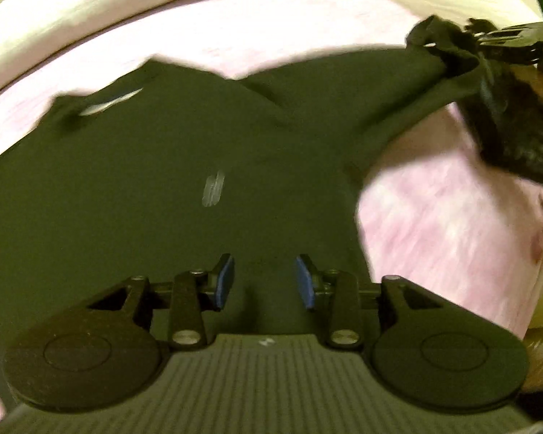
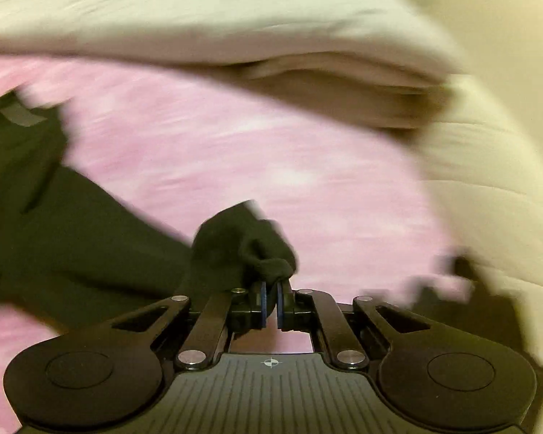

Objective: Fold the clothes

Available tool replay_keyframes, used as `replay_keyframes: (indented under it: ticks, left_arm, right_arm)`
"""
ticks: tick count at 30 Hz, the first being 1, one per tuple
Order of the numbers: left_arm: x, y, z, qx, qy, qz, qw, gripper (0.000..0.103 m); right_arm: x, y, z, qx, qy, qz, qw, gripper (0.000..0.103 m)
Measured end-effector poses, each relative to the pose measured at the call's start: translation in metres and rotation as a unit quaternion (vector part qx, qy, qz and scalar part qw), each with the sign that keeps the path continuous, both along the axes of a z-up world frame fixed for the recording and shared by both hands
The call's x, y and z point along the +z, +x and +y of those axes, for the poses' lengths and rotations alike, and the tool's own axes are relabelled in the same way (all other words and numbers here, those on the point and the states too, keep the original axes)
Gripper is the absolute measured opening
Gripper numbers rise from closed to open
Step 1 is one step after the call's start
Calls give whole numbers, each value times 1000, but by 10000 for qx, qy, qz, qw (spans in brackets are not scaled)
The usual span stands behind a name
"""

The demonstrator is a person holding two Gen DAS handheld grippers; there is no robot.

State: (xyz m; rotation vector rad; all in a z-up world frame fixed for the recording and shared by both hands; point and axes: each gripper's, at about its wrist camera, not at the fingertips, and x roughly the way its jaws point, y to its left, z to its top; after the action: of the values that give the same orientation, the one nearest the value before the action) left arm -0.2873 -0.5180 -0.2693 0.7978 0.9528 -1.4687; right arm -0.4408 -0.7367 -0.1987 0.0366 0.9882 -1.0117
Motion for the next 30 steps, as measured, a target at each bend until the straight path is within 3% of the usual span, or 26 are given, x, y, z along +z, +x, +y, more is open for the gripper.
replay_keyframes:
  ticks: [6, 10, 16, 18, 20, 21, 24, 26, 30]
  left_arm:
    - [-33, -37, -52, -684, 173, 56, 9975, 40]
    - [-49, -44, -53, -916, 475, 25, 9947, 41]
    - [-46, -36, -40, -921, 558, 28, 9942, 41]
    - [-40, -33, -37, -859, 462, 55, 9952, 41]
    - [-35, -31, -37, -802, 372, 115, 9960, 41]
    - [-33, -31, -37, -800, 345, 139, 9961, 41]
    - [-27, -33, -37, -893, 289, 157, 9955, 41]
    - [-23, -35, -37, -982, 236, 146, 9948, 41]
    - [-10, -31, -37, -1007, 67, 55, 9949, 41]
  right_arm:
    - [18, -25, -15, -219, -373, -354, 9984, 3]
    - [15, -26, -14, -219, -164, -813, 9963, 3]
    - [25, -24, -37, -611, 506, -1592, 9841, 3]
    - [48, -28, -33, -479, 278, -1968, 9789, 3]
    - [66, -35, -19, -353, -253, -2222, 9740, 3]
    - [71, -38, -12, -356, -488, -2259, 9723, 6]
    - [48, -48, 1, -1080, -398, -1777, 9773, 37]
    - [31, -54, 3, -1509, 53, -1531, 9766, 38]
    - [27, -57, 23, -1514, 190, -1452, 9776, 39]
